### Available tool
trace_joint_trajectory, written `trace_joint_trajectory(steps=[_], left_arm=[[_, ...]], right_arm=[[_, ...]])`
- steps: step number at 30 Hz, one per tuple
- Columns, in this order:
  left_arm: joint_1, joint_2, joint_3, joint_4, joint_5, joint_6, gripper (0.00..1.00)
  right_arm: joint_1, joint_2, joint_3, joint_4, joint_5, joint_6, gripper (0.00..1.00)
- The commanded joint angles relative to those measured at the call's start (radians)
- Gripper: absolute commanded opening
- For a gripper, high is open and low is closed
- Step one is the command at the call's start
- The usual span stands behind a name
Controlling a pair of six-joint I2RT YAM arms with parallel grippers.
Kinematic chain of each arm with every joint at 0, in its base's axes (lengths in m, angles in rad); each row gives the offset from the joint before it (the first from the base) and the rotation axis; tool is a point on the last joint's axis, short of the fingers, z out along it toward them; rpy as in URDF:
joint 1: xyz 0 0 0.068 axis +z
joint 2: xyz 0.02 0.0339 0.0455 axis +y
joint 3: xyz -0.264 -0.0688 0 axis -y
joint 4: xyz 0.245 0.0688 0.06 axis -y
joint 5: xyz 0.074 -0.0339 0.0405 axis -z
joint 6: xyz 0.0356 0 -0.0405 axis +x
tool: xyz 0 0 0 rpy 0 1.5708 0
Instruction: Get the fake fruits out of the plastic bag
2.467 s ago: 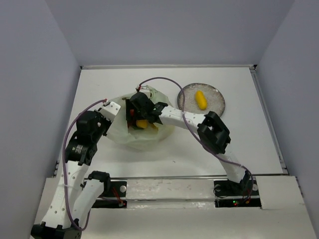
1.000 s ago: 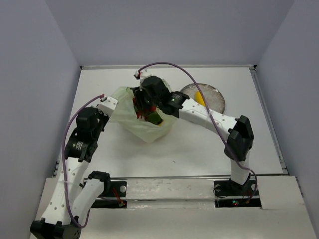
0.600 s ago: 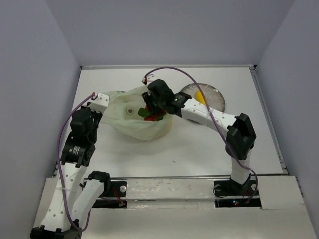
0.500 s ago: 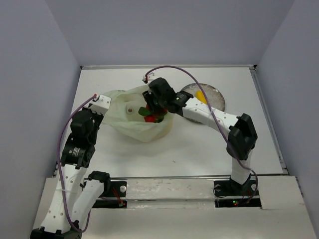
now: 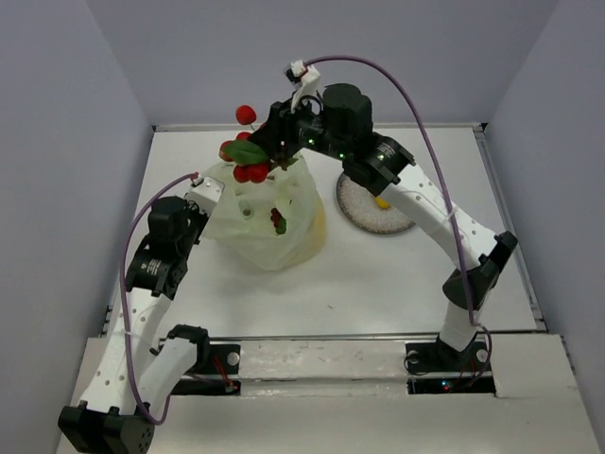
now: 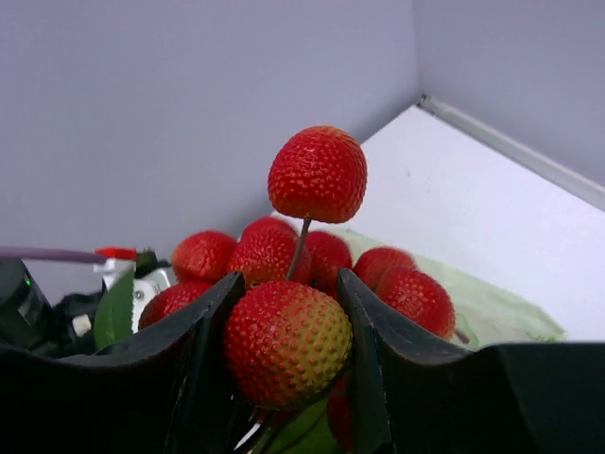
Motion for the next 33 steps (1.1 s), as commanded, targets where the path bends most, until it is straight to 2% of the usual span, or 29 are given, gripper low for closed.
trace_joint_trajectory(steps=[1,2,5,6,10,13,16,24,28,29,31,32,33], left_arm=[[-0.004,-0.015,0.059,0.001,0.009,-0.017,0.0],[-0.004,-0.015,0.061,0.001,0.007,-0.015,0.0],[-0.003,-0.017,0.064,-0.005,0.003,-0.012,0.0],[-0.003,-0.018,0.065,-0.005,0.003,-0.012,0.0],[-0.003,-0.028,0.062,-0.01,0.003,-0.012,0.0],[-0.003,-0.028,0.064,-0.014,0.009,-0.013,0.0],[-0.004,-0.032,0.061,-0.014,0.021,0.003,0.0],[-0.004,-0.044,0.062,-0.018,0.024,0.019,0.0],[-0.004,-0.058,0.056,-0.019,0.027,0.022,0.0],[-0.004,-0.063,0.055,-0.019,0.027,0.023,0.0],[-0.004,-0.064,0.053,-0.021,0.027,0.025,0.0],[-0.004,-0.064,0.052,-0.018,0.027,0.026,0.0],[-0.003,-0.064,0.05,-0.018,0.027,0.026,0.0]], right_arm=[[-0.135,-0.081,-0.002,0.146,0.06,0.115,0.01],[-0.19,-0.093,-0.029,0.148,0.14,0.123,0.01],[-0.29,-0.142,-0.105,0.148,0.245,0.158,0.01],[-0.354,-0.156,-0.176,0.147,0.274,0.163,0.01],[-0.449,-0.208,-0.383,0.144,0.35,0.146,0.01],[-0.459,-0.211,-0.489,0.147,0.359,0.114,0.01],[-0.459,-0.169,-0.517,0.147,0.33,0.089,0.01],[-0.459,-0.032,-0.592,0.147,0.48,0.059,0.01],[-0.459,0.008,-0.648,0.148,0.474,0.043,0.01],[-0.459,0.016,-0.652,0.139,0.473,0.043,0.05],[-0.459,0.016,-0.659,0.116,0.476,0.045,0.33],[-0.459,0.01,-0.665,0.095,0.479,0.048,0.52],[-0.459,0.003,-0.668,0.087,0.482,0.045,0.6]])
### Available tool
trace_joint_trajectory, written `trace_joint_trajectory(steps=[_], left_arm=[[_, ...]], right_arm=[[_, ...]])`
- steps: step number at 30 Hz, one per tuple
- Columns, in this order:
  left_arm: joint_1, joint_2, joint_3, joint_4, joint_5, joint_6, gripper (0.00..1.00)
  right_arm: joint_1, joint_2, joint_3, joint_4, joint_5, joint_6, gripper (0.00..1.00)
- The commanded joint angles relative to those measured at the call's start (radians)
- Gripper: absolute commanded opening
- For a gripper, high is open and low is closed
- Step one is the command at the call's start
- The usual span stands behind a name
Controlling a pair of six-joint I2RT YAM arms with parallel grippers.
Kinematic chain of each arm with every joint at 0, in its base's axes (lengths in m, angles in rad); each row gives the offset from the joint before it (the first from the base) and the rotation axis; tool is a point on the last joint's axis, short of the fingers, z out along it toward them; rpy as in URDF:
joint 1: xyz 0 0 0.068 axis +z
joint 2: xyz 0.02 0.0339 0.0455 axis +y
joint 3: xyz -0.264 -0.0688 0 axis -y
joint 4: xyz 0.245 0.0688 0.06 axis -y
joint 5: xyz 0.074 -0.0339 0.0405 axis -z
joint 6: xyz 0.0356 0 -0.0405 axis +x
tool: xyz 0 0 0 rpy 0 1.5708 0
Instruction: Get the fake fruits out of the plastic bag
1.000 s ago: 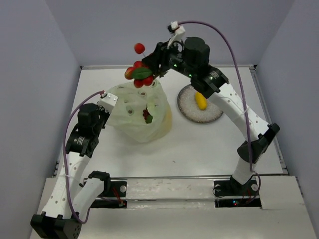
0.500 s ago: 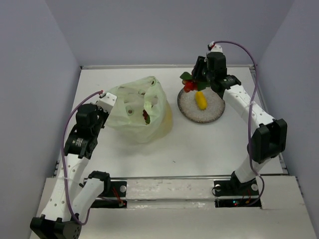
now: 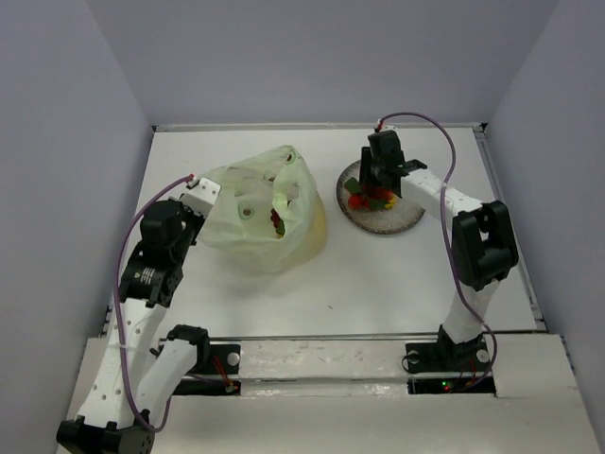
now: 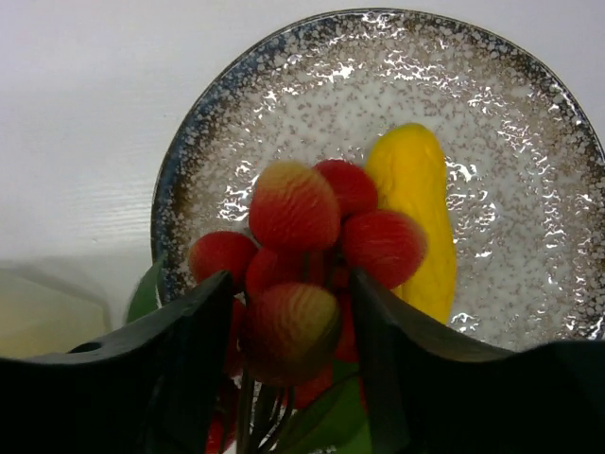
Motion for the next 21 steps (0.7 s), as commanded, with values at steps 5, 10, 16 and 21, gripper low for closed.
trace_joint_trajectory(steps=[5,10,16,21], left_arm=[[-0.004,-0.008,0.025,0.018,0.036,0.016,0.0],[-0.003,0.0,0.031,0.02,0.051,0.016,0.0],[-0.004,-0.005,0.019,0.009,0.051,0.015,0.0],[-0.006,-0.011,0.019,0.006,0.048,0.012,0.0]], right_arm=[[-0.001,-0.077,0.004,-0.052,0.1,-0.033,0.83],[-0.001,-0.109,0.13,-0.145,0.103,-0.06,0.84],[0.363,-0.16,0.381,-0.188,0.059,-0.228,0.84],[0.474,-0.032,0.591,-0.17,-0.344,-0.126,0.78]])
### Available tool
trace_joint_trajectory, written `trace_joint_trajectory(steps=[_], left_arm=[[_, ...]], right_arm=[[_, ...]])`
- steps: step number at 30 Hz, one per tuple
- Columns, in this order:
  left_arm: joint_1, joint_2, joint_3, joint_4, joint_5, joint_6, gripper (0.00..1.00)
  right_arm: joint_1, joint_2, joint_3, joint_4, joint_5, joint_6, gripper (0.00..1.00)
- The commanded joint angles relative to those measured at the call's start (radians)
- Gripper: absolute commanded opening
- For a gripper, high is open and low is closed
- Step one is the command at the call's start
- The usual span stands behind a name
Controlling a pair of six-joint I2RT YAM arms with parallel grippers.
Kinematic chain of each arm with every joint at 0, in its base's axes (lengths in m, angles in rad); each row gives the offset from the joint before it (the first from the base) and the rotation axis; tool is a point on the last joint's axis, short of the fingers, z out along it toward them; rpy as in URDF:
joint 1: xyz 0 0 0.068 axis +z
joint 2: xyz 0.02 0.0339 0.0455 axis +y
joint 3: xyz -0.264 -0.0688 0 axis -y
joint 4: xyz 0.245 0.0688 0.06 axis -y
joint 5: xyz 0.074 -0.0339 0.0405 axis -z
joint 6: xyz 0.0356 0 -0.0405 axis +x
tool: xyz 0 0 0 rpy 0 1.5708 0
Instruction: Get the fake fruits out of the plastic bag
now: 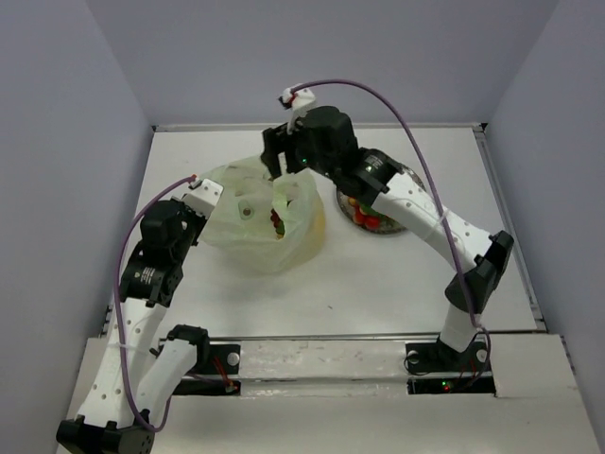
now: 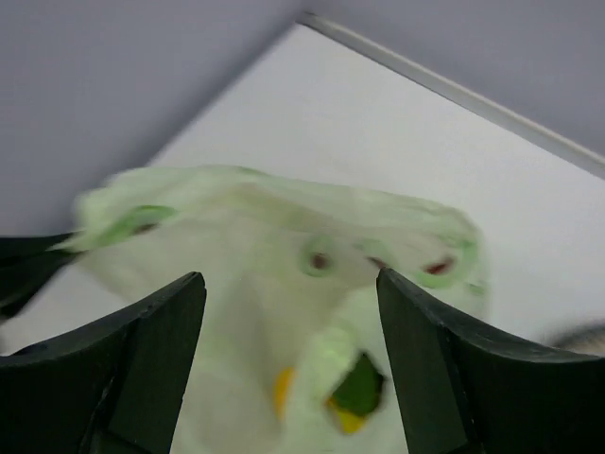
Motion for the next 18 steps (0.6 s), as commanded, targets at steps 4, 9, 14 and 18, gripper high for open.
trace_joint_trajectory(steps=[4,9,14,18], left_arm=[[-0.006,-0.014,0.033,0.011,-0.046,-0.013,0.0],[-0.006,-0.034,0.023,0.014,-0.106,-0.018,0.0],[-0.006,-0.042,0.004,0.002,-0.079,-0.019,0.0],[-0.006,-0.051,0.005,-0.054,0.033,0.002,0.0]], right_arm=[[0.066,0.168,0.062,0.06,-0.358,0.157,0.65],[0.066,0.278,0.076,0.066,-0.4,0.214,0.47],[0.066,0.36,0.035,0.046,-0.402,0.231,0.24],[0.066,0.342,-0.028,-0.069,-0.241,0.184,0.19]])
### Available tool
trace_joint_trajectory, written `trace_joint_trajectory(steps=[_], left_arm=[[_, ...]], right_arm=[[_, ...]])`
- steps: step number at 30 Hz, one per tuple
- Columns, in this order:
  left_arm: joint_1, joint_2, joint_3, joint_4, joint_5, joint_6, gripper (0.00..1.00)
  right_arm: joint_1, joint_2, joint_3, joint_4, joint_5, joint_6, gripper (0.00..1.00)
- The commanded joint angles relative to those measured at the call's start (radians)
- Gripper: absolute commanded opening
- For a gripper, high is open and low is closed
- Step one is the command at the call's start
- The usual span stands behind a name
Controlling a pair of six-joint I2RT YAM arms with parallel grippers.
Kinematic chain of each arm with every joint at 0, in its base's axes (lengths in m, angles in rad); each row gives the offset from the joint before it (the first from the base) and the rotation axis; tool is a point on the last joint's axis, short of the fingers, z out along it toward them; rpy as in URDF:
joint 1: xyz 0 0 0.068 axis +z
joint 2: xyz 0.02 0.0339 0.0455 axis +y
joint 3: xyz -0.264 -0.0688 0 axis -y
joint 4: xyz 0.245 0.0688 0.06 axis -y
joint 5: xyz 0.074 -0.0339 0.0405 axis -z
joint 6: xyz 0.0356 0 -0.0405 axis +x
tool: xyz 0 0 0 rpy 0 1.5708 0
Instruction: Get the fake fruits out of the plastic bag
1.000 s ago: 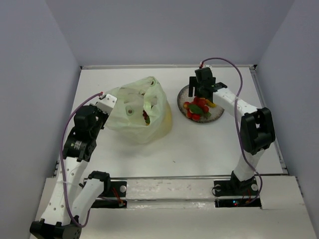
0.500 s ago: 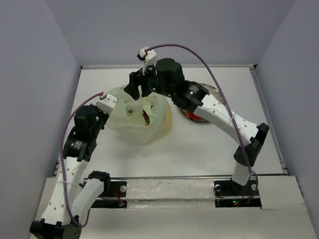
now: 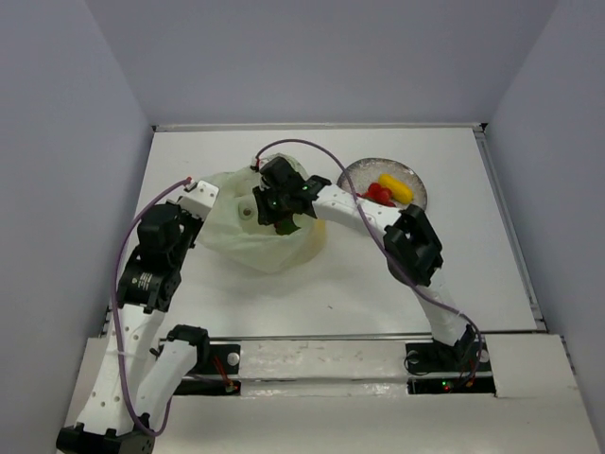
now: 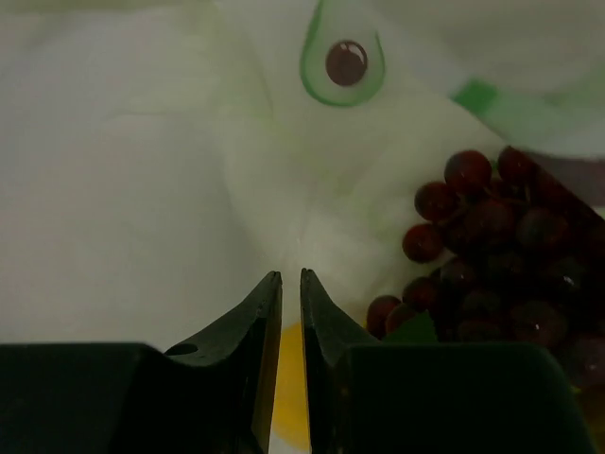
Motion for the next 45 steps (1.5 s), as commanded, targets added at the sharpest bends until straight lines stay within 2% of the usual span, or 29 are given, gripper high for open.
trace_joint_trajectory(steps=[1,2,3,6,9,13,15,17,20,21,25,31,37,41,43,44,45], left_arm=[[-0.006,-0.021,0.004,-0.038,0.087,0.024,0.0],[-0.006,-0.027,-0.007,-0.054,0.111,0.035,0.01],[-0.006,-0.029,-0.011,-0.062,0.122,0.061,0.01],[-0.006,-0.038,-0.028,-0.091,0.172,0.106,0.02],[-0.006,-0.037,-0.03,-0.124,0.234,0.13,0.02],[-0.006,-0.026,-0.016,-0.182,0.337,0.175,0.02],[-0.006,-0.026,-0.011,-0.202,0.36,0.193,0.03],[-0.006,-0.029,-0.013,-0.229,0.378,0.221,0.04],[-0.006,-0.032,-0.019,-0.246,0.374,0.225,0.05],[-0.006,-0.035,-0.025,-0.246,0.371,0.225,0.05],[-0.004,-0.029,-0.016,-0.251,0.366,0.213,0.05],[-0.006,-0.041,-0.008,-0.246,0.355,0.215,0.05],[-0.006,-0.023,-0.011,-0.231,0.361,0.207,0.06],[-0.006,-0.007,0.005,-0.228,0.365,0.204,0.06],[-0.006,-0.007,0.01,-0.229,0.366,0.201,0.06],[-0.004,-0.012,0.007,-0.231,0.368,0.201,0.06],[-0.006,-0.015,0.004,-0.234,0.368,0.201,0.06]], right_arm=[[0.011,-0.11,-0.068,-0.085,0.111,-0.029,0.19],[0.011,-0.135,-0.113,-0.1,0.178,-0.038,0.19],[0.022,-0.188,-0.209,-0.107,0.204,-0.049,0.19],[0.054,-0.253,-0.354,-0.134,0.263,-0.046,0.2],[0.098,-0.308,-0.392,-0.172,0.301,-0.031,0.2],[0.196,-0.29,-0.374,-0.223,0.369,-0.034,0.24],[0.216,-0.249,-0.374,-0.24,0.372,-0.032,0.3],[0.216,-0.216,-0.371,-0.242,0.372,0.0,0.48],[0.216,-0.195,-0.341,-0.2,0.381,0.014,0.67],[0.216,-0.16,-0.286,-0.197,0.375,0.018,0.75],[0.175,-0.06,-0.149,-0.238,0.437,0.054,0.81],[0.143,-0.015,-0.159,-0.291,0.519,0.081,0.85],[0.118,0.049,-0.123,-0.282,0.501,0.068,0.95],[0.077,0.1,-0.09,-0.219,0.449,0.034,0.92],[0.068,0.1,-0.104,-0.196,0.448,0.006,0.76],[0.068,0.094,-0.115,-0.183,0.45,-0.012,0.62],[0.068,0.078,-0.118,-0.18,0.452,-0.021,0.56]])
